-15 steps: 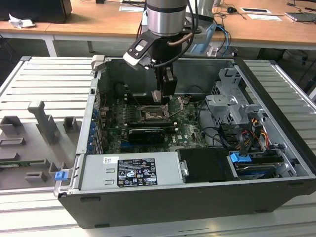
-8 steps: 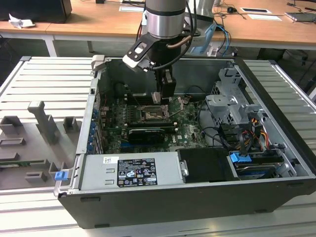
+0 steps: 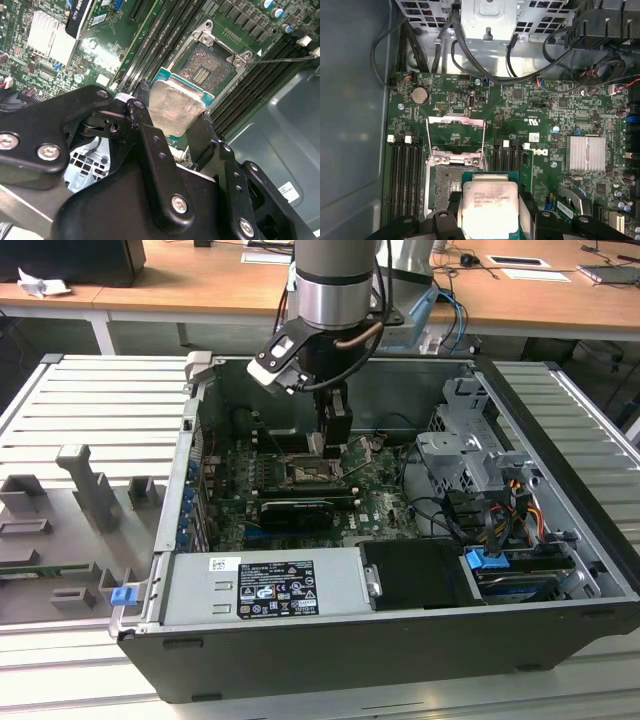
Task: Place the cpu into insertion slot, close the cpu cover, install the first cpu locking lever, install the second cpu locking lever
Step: 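Place the cpu into insertion slot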
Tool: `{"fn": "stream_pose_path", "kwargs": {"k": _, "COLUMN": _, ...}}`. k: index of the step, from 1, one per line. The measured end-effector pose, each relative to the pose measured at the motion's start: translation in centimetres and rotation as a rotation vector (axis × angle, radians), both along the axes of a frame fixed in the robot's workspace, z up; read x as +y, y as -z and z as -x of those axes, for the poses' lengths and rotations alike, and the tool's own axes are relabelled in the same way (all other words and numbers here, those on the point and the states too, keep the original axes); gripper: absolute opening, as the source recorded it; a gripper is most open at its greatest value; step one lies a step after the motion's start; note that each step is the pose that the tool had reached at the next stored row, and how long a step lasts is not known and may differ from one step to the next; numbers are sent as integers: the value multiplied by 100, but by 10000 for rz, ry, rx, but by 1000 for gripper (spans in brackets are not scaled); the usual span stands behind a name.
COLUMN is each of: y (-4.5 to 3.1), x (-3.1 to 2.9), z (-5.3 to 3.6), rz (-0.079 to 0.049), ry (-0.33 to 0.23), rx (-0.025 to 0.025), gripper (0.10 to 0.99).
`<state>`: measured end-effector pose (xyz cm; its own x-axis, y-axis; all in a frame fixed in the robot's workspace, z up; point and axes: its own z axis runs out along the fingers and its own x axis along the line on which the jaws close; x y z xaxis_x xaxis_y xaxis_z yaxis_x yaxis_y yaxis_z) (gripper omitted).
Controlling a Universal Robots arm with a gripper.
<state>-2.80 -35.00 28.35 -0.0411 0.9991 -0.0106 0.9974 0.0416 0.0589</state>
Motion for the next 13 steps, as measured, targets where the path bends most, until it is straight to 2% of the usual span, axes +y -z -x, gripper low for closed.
{"fn": "stream_pose_path", "kwargs": {"k": 5, "y": 40, "x": 0, "z": 0, "rz": 1, "ry": -4, "rx": 0, "gripper": 537}}
{"fn": "stream_pose_path", "kwargs": {"k": 8, "y": 95, "x": 2, "z": 0, "rz": 1, "ry": -16, "rx": 1, "gripper": 537}}
{"fn": "stream_pose_path", "kwargs": {"k": 10, "y": 158, "x": 13, "z": 0, "rz": 0, "ry": -15, "rx": 0, "gripper": 537}}
{"fn": "stream_pose_path", "kwargs": {"k": 13, "y": 185, "x": 27, "z": 0, "rz": 23, "ry": -17, "rx": -1, "gripper": 537}}
